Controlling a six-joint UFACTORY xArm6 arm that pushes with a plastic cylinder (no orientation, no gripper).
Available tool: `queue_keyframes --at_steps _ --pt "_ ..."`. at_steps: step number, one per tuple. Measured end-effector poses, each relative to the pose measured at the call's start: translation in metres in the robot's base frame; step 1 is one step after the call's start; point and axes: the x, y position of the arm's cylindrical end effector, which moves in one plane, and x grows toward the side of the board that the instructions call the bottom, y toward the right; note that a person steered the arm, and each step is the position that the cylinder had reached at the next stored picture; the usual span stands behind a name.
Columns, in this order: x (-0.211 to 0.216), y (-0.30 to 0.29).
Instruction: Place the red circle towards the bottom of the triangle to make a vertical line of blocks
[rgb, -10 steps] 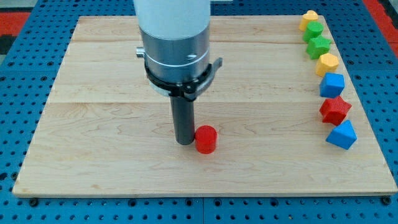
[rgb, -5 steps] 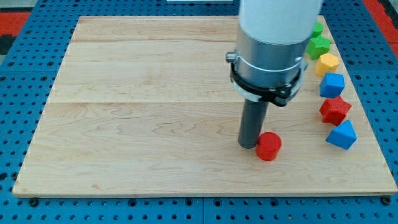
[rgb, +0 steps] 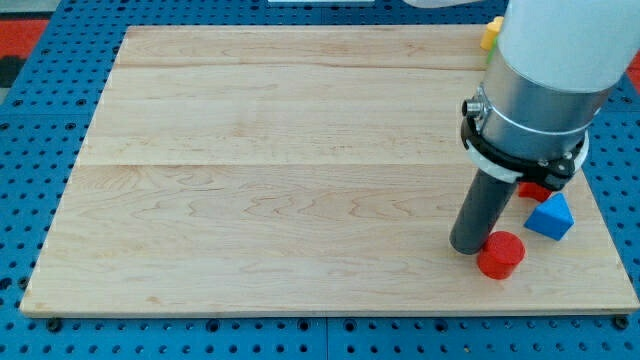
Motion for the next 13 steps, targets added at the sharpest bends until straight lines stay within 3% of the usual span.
queue_keyframes --at_steps 3,13 --pt "0.028 0.0" --pt "0.018 0.059"
